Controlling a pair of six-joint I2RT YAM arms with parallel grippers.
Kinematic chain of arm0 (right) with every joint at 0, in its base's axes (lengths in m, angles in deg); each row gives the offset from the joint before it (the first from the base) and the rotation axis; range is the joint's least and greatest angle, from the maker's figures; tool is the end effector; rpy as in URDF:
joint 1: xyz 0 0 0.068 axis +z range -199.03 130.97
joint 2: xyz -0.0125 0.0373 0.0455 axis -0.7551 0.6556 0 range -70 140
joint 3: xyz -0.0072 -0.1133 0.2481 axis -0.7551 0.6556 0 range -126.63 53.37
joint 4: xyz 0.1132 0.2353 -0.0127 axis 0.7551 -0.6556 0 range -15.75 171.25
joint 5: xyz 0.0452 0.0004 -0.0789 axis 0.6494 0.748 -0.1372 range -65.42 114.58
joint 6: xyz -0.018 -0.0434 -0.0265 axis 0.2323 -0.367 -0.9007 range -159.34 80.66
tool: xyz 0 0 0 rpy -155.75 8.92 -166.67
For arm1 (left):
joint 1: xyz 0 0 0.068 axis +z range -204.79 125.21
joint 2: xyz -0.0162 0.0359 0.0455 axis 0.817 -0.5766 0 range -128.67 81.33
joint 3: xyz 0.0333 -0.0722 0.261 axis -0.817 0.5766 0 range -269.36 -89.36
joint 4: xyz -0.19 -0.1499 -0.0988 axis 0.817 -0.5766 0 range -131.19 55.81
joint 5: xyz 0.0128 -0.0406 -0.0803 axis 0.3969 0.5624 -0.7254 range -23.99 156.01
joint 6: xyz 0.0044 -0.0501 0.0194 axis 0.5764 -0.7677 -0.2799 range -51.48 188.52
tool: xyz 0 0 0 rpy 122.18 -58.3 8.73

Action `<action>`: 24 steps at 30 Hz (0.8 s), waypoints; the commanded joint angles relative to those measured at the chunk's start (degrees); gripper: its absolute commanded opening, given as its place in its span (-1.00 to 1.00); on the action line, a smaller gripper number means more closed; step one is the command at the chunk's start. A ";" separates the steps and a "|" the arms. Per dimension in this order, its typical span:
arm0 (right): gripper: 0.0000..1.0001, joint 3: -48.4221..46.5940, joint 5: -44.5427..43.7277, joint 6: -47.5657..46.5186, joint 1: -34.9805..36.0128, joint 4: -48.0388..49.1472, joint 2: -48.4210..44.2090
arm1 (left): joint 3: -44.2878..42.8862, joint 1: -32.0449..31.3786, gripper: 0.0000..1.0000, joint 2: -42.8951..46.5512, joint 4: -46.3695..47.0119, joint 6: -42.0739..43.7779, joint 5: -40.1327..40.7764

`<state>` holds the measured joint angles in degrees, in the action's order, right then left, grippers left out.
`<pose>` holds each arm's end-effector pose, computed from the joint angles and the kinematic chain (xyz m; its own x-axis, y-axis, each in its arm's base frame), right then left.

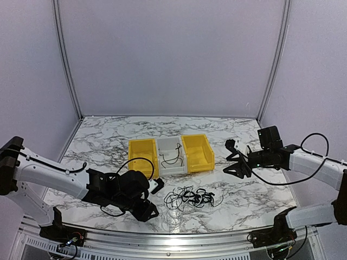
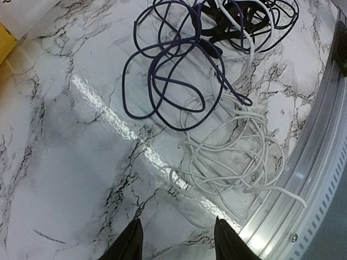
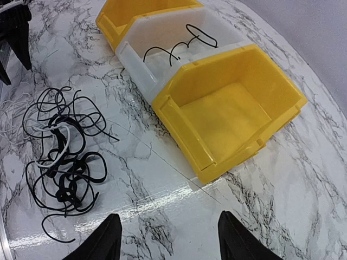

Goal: Untangle the cables

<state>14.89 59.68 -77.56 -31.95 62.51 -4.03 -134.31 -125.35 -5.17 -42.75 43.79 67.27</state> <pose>0.2127 0.0867 0.2201 -0.1586 -0.5783 -0.8002 -0.9146 0.3914 -0.1017 0.0997 -0.2800 0.1754 -0.6244 0.5124 -0.5896 0.7452 0.6170 -0.2529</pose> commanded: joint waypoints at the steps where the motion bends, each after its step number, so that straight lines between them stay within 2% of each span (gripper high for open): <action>1: 0.21 -1.99 -1.09 -0.55 0.08 -0.75 0.75 | 1.79 -0.85 -0.08 -0.53 5.07 -4.72 -3.86; 7: 0.22 -1.62 -2.51 -0.30 -0.02 -0.33 0.67 | 3.05 -0.89 -0.26 -2.24 10.42 -5.76 -4.55; 14: 0.21 -1.51 -2.39 -0.56 -0.01 -0.09 1.14 | 2.69 -0.80 -0.30 -5.81 11.15 -6.52 -4.05; 18: 0.18 -2.93 1.59 -0.33 1.08 -1.01 0.97 | 3.02 -0.70 -0.49 -6.24 10.97 -7.61 -4.03; 20: 0.17 -4.70 2.57 -0.90 4.30 -2.61 1.52 | 3.59 -0.74 -0.68 -5.43 11.33 -8.07 -3.71; 23: 0.16 -7.46 -2.19 -3.33 12.75 -4.89 3.59 | 4.80 -0.70 -0.98 -3.32 12.20 -8.42 -2.45; 24: 0.16 -8.48 -3.47 -3.80 16.62 -5.76 4.75 | 5.06 -0.71 -1.00 -2.52 12.31 -8.47 -1.79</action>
<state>11.61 58.71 -78.61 -25.35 60.08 -1.97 -130.92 -125.99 -10.70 -32.02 35.90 63.62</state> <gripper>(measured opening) 0.582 0.034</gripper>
